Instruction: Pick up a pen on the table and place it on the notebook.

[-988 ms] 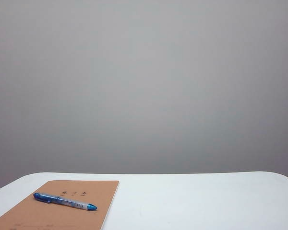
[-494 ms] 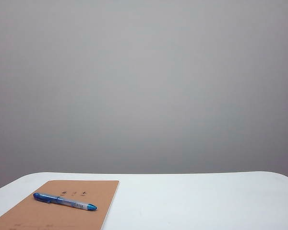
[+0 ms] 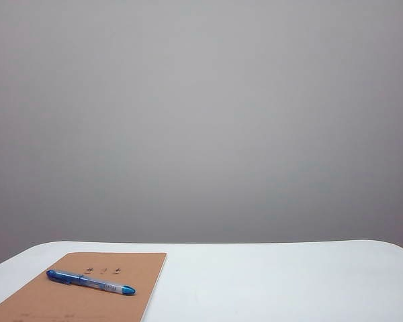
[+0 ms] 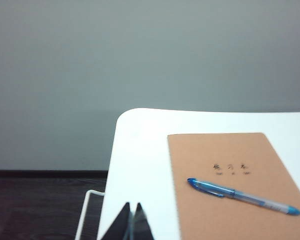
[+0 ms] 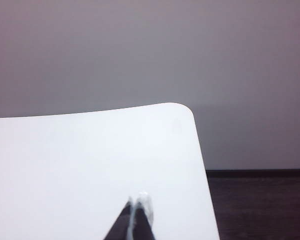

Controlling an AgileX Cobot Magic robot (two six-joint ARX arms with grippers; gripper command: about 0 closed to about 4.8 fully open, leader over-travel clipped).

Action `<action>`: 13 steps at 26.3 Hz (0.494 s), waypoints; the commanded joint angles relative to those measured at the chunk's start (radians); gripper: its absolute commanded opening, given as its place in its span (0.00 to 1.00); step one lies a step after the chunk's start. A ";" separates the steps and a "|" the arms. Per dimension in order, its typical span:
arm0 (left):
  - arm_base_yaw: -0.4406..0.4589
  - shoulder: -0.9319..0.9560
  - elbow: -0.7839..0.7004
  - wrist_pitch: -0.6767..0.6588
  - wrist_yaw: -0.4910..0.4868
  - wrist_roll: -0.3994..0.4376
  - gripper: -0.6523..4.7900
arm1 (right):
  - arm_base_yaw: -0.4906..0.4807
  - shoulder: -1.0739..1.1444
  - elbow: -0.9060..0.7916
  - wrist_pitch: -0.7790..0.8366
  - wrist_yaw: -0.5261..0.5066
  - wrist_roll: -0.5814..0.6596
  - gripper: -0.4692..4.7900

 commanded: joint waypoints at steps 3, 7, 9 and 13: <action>-0.001 0.001 0.000 -0.008 -0.002 -0.195 0.11 | 0.002 0.000 -0.006 0.002 -0.032 0.061 0.08; -0.002 0.001 0.000 -0.008 -0.003 -0.210 0.11 | 0.002 -0.001 -0.006 0.002 -0.048 0.060 0.08; -0.002 0.001 0.000 -0.008 -0.003 -0.210 0.11 | 0.002 -0.002 -0.006 0.003 -0.048 0.060 0.08; -0.002 0.001 0.000 -0.008 -0.003 -0.210 0.11 | 0.002 -0.002 -0.006 0.003 -0.048 0.060 0.08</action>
